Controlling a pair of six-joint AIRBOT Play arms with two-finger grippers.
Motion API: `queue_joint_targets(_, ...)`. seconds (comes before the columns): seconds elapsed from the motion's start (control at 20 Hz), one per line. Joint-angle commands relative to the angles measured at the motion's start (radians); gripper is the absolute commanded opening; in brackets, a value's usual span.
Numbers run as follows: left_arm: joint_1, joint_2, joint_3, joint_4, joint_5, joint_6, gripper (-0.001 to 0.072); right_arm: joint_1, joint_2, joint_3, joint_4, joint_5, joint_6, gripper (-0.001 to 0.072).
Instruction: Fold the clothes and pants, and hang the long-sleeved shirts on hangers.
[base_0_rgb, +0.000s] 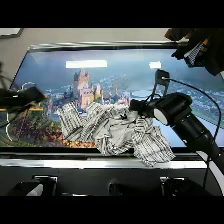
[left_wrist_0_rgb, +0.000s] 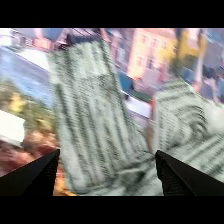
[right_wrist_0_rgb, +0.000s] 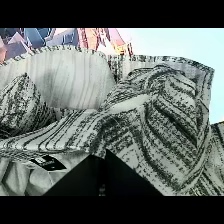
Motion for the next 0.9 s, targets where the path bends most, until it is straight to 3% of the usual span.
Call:
queue_joint_targets(0.0,0.344,0.107,-0.073,0.014,-0.031,0.334,0.0706,0.001,-0.001,0.003,0.006,0.0,-0.04,0.0041)
queue_joint_targets(0.15,0.514,0.103,-0.097,0.016,-0.068,0.452,0.0705,0.001,-0.001,0.003,0.006,-0.002,-0.063,0.0041)
queue_joint_targets(0.25,0.569,0.101,-0.123,0.016,-0.011,0.379,0.0708,0.001,-0.001,0.003,0.006,-0.001,-0.065,0.0041)
queue_joint_targets(0.35,0.632,0.089,-0.171,0.009,0.09,0.416,0.0708,0.001,-0.001,0.003,0.006,-0.001,-0.065,0.0041)
queue_joint_targets(0.4,0.674,0.065,-0.188,-0.021,0.107,0.464,0.0708,0.001,-0.001,0.003,0.007,0.0,-0.065,0.0041)
queue_joint_targets(0.6,0.78,-0.126,-0.209,-0.127,0.041,0.83,0.0708,0.001,-0.002,0.003,0.008,0.008,-0.065,0.0041)
queue_joint_targets(0.7,0.78,-0.189,-0.209,-0.127,0.062,0.932,0.0708,0.001,-0.002,0.002,0.007,0.008,-0.065,0.0041)
queue_joint_targets(0.85,0.78,-0.247,-0.209,-0.127,0.145,1.015,0.0708,0.001,-0.008,0.002,0.007,0.029,-0.064,0.0041)
